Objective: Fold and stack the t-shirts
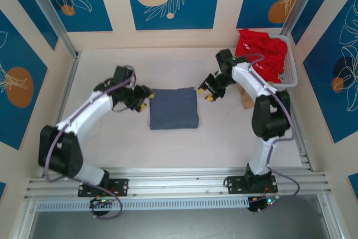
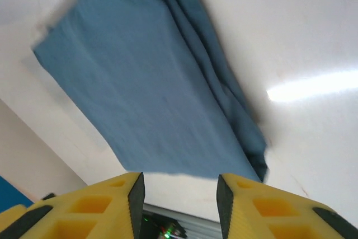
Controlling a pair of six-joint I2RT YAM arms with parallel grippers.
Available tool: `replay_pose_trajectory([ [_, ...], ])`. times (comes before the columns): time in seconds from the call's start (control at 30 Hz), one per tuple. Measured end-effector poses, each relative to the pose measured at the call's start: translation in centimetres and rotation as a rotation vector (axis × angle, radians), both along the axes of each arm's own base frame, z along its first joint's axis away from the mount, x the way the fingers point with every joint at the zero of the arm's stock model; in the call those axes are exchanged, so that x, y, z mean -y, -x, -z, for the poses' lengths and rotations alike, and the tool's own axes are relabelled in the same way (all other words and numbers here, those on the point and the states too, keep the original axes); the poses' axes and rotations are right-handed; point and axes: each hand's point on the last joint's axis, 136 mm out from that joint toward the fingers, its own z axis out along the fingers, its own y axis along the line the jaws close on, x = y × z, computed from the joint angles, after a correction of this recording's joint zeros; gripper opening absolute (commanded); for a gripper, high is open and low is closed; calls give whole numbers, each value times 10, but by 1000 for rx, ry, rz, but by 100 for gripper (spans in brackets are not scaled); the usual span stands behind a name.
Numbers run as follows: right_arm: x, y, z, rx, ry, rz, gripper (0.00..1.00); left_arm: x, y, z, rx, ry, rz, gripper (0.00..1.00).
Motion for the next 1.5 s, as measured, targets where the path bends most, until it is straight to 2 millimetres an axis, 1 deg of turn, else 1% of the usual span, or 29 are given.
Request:
replay_pose_trajectory([
  [0.03, -1, 11, -2, 17, -13, -8, 43, 10, 19, 8, -25, 13, 2, 50],
  [0.07, -3, 24, -5, 40, -32, -16, 44, 22, 41, 20, -61, 22, 0, 50],
  [0.1, -5, 35, -8, 65, -52, -25, 46, 30, 59, 32, -87, 21, -2, 50],
  [0.17, -10, 52, -16, 131, -102, -40, 50, 42, 85, 54, -134, 6, -22, 49],
  [0.2, -13, 60, -21, 167, -130, -47, 52, 45, 93, 63, -148, -3, -51, 47],
  [0.27, -16, 73, -29, 237, -181, -51, 53, 50, 97, 73, -139, -9, -111, 46],
  [0.4, -13, 89, -40, 321, -255, -24, 54, 71, 85, 82, -71, 35, -231, 50],
  [0.5, -12, 91, -49, 354, -284, -23, 53, 84, 73, 88, -29, 64, -304, 51],
  [0.57, -10, 91, -53, 364, -297, -22, 53, 89, 69, 94, -13, 70, -340, 51],
  [0.67, -5, 89, -57, 372, -311, -12, 53, 94, 65, 102, 8, 69, -377, 51],
  [0.83, 0, 91, -68, 395, -337, -8, 53, 94, 51, 110, 53, 70, -444, 51],
  [0.93, 0, 95, -72, 405, -349, -20, 53, 98, 44, 110, 72, 79, -468, 51],
  [1.03, 1, 99, -70, 401, -353, -24, 53, 104, 37, 105, 88, 100, -484, 49],
  [1.13, 3, 103, -64, 380, -350, -18, 53, 109, 32, 103, 100, 117, -494, 39],
  [1.2, 4, 104, -61, 372, -350, -14, 53, 111, 29, 108, 104, 111, -501, 30],
  [1.27, 5, 104, -61, 369, -350, -12, 53, 111, 27, 115, 102, 97, -507, 27],
  [1.33, 5, 104, -61, 369, -353, -11, 53, 112, 26, 122, 101, 91, -512, 21],
  [1.4, 6, 103, -61, 367, -354, -9, 53, 114, 22, 122, 107, 97, -520, 13],
  [1.5, 7, 102, -60, 362, -351, -1, 53, 110, 15, 120, 112, 108, -545, 1],
])
